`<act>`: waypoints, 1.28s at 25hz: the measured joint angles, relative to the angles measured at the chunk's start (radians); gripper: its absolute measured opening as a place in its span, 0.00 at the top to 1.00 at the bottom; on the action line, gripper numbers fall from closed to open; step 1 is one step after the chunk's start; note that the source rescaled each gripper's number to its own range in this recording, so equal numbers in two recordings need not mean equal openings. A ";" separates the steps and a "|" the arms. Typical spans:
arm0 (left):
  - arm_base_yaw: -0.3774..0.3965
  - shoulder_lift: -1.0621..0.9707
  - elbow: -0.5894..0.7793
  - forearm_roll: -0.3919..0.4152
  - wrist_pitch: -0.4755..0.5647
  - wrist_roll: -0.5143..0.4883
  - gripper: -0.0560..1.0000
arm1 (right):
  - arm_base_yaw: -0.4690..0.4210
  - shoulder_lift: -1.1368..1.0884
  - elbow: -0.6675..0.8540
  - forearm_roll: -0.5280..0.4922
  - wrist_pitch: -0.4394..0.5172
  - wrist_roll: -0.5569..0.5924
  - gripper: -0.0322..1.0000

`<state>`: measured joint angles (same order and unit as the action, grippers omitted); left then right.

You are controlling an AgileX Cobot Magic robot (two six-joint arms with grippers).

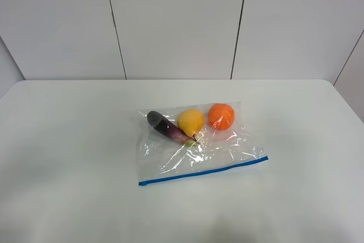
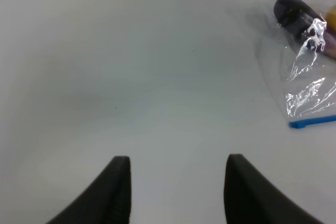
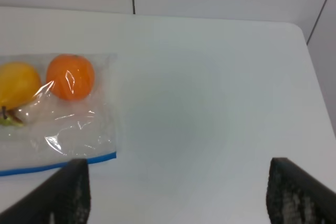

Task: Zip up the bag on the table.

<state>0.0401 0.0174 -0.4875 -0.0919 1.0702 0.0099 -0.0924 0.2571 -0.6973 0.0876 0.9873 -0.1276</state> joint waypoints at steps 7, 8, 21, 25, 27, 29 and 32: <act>0.000 0.000 0.000 0.000 0.000 0.000 0.12 | 0.000 -0.089 0.020 0.008 0.026 0.003 0.00; 0.000 0.000 0.000 0.000 0.000 0.000 0.12 | 0.000 -0.101 0.030 0.009 0.026 0.003 0.00; 0.000 0.000 0.000 0.000 0.000 0.000 0.12 | 0.059 -0.234 0.138 0.022 0.028 0.048 0.01; 0.000 0.000 0.000 0.000 0.000 0.000 0.12 | 0.059 -0.259 0.138 0.021 0.034 0.049 0.01; 0.000 0.000 0.000 0.000 0.000 0.000 0.12 | 0.059 -0.260 0.138 0.021 0.041 0.052 0.01; 0.000 0.000 0.000 0.000 0.000 0.000 0.12 | 0.074 -0.261 0.138 0.020 0.054 0.053 0.01; 0.000 0.000 0.000 0.000 0.000 0.000 0.12 | 0.112 -0.263 0.138 0.014 0.066 0.055 0.01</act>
<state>0.0401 0.0174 -0.4875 -0.0919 1.0702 0.0099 0.0193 -0.0060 -0.5595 0.1019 1.0529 -0.0727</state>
